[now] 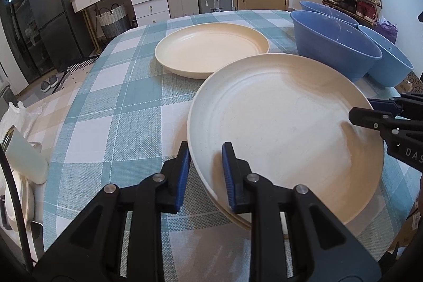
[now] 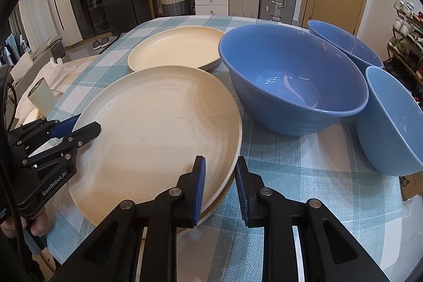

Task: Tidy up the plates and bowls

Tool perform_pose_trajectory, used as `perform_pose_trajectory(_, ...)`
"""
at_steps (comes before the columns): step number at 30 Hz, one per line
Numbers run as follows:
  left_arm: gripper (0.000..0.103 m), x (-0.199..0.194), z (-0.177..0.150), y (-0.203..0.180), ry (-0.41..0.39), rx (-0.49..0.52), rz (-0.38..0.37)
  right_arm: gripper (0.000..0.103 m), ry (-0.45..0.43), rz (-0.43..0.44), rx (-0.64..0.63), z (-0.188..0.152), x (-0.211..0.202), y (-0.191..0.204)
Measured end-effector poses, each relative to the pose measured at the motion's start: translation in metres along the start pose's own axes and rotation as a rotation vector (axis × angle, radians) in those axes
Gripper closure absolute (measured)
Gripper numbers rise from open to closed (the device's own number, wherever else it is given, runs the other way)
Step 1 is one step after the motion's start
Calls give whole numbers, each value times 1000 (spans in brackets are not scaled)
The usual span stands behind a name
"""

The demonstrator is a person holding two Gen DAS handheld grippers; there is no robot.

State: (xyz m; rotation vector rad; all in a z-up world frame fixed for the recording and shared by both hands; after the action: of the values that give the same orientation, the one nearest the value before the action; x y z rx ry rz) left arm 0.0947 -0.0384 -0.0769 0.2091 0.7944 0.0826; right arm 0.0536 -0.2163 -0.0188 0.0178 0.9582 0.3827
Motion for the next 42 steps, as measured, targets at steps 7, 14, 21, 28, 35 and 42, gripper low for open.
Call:
perform_pose_trajectory(7,83,0,-1,-3,-6,10,12,80,0,-9,-6,-2,0,0)
perform_pose_trajectory(14,83,2,-1,0,9,4,-5,80,3,-31,-20,-3,3,3)
perform_pose_trajectory(21,83,3,-1,-1,9,2,-8,80,12,-26,-5,-4,6,0)
perform_pose_trajectory(28,61,3,0,0,33,-27,-39,78,11,-15,9,-3,4,-4)
perform_pose_trajectory(35,41,-7,6,10,11,-53,-34,71,-8,-7,-4,1,-8,-3)
perform_pose_trajectory(42,27,-24,13,25,-3,-100,-49,45,-54,30,-24,10,-29,6)
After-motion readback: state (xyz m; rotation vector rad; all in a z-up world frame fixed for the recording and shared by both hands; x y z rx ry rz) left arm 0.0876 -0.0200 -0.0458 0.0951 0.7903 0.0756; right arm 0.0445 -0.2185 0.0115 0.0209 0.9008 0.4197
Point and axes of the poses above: each gripper's, at about its wrist camera, not at the fingertips, and x roughly the way its jaws point, y to its left, z to its top, the point moved 4 cm from there along x, roughly the way its jaws point, and after that the axes turned 12 degrees about z, right-handed, at the moved point
